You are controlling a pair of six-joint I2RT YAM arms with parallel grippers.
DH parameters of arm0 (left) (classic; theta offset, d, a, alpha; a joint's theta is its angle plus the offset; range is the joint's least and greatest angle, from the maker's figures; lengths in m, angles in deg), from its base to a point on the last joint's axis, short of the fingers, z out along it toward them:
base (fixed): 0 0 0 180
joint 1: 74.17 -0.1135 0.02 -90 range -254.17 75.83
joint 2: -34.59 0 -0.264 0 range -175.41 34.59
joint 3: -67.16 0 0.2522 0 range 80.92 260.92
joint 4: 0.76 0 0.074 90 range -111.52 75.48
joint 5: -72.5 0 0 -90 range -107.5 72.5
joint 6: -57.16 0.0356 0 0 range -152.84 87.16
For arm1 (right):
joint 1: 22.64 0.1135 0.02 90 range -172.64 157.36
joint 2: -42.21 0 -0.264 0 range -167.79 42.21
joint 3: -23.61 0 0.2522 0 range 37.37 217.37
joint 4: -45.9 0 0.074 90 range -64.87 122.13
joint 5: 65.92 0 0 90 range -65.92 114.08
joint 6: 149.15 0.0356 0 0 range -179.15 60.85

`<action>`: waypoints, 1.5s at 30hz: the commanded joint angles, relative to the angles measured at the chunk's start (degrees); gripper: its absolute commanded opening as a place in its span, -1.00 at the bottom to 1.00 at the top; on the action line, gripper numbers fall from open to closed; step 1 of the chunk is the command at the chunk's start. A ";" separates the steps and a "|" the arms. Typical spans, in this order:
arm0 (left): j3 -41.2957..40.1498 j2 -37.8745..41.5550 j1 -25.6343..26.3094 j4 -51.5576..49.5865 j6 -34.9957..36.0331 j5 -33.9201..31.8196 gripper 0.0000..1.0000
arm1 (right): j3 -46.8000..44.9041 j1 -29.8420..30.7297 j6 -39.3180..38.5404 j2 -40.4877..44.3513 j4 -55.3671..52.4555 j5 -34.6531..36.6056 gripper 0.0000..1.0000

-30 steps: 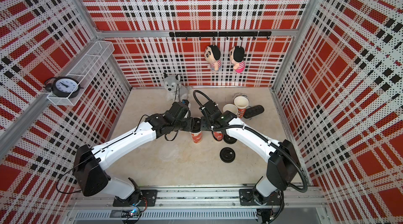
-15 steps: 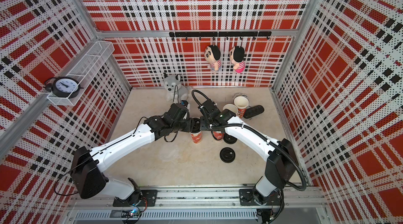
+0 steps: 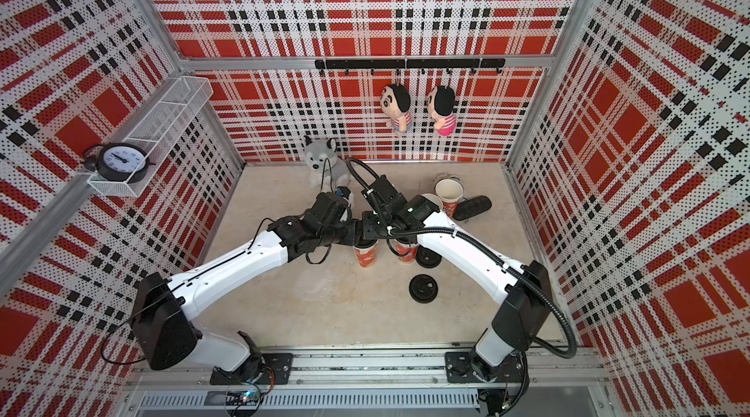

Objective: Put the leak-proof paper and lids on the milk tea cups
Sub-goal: Secure the cup lid on the cup.

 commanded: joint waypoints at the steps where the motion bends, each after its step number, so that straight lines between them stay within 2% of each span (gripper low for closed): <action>1: -3.22 -2.98 -0.05 -8.42 0.27 0.65 -0.02 | 1.24 0.34 -0.10 -1.34 0.24 0.44 -0.11; 18: -3.05 -2.13 0.13 -7.80 0.44 1.90 -0.03 | -1.05 -0.87 0.60 -6.61 0.90 3.59 -0.10; 33: 4.04 2.69 0.74 -7.70 0.06 4.90 0.04 | -7.10 -1.42 1.39 -5.76 0.89 3.42 -0.12; 39: 2.93 7.55 0.14 -8.14 -3.03 2.68 -0.31 | -7.45 -1.42 1.27 -5.31 0.62 3.69 -0.13; 45: -0.67 8.79 -1.93 -6.86 -4.18 2.98 -0.42 | -7.63 -1.42 1.31 -5.31 0.59 3.51 -0.13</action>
